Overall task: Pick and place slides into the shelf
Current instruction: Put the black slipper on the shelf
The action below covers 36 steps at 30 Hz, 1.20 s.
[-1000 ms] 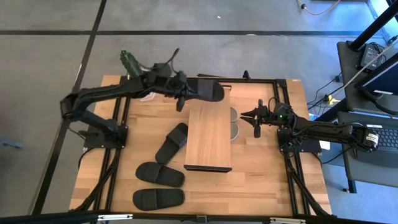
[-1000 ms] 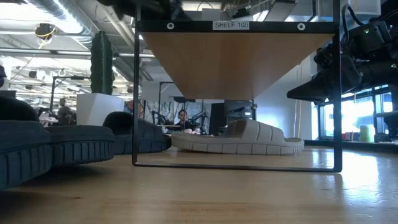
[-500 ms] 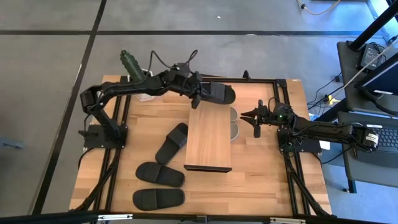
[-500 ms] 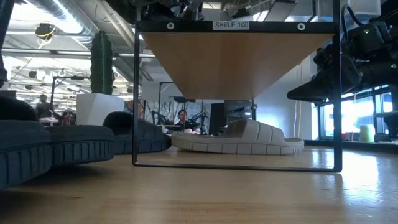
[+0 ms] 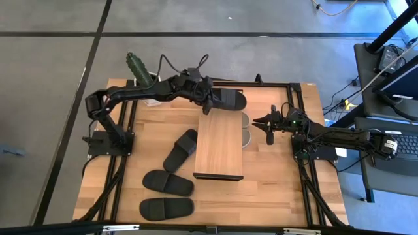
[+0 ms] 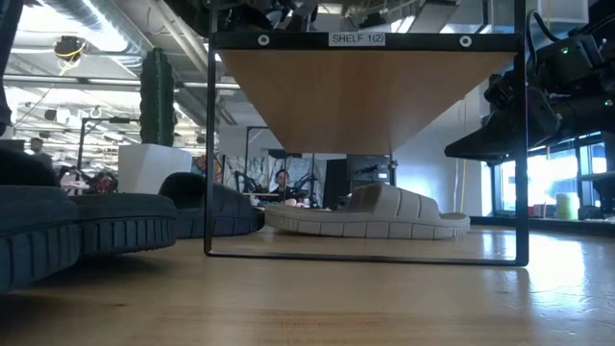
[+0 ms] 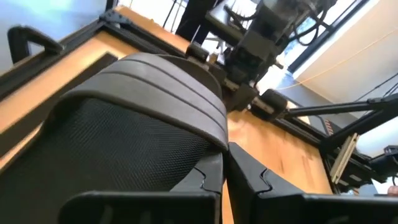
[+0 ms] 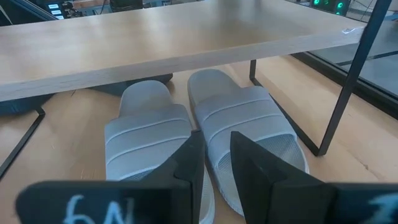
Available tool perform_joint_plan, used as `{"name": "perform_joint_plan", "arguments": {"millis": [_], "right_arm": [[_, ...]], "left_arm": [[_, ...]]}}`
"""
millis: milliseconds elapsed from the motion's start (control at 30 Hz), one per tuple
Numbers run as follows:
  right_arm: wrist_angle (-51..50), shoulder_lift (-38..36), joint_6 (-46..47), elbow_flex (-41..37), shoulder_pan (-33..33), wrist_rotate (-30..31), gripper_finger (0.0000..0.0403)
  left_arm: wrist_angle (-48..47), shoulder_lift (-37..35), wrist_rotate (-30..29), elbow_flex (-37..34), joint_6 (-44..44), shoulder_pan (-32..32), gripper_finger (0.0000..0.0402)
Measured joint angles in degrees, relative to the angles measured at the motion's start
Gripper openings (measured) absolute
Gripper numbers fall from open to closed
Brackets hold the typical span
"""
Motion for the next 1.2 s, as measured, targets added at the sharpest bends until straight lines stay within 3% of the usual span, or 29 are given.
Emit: {"name": "perform_joint_plan", "arguments": {"millis": [733,1200], "right_arm": [[-0.5,0.0,0.0,0.0,0.0,0.0,0.0080],[-0.8,0.0,-0.1,0.0,0.0,0.0,0.0080]], "left_arm": [[4.7,4.2,-1.1,-0.1,-0.4,2.7,0.0000],[4.0,4.2,-1.7,-0.1,2.2,1.8,0.0052]]}}
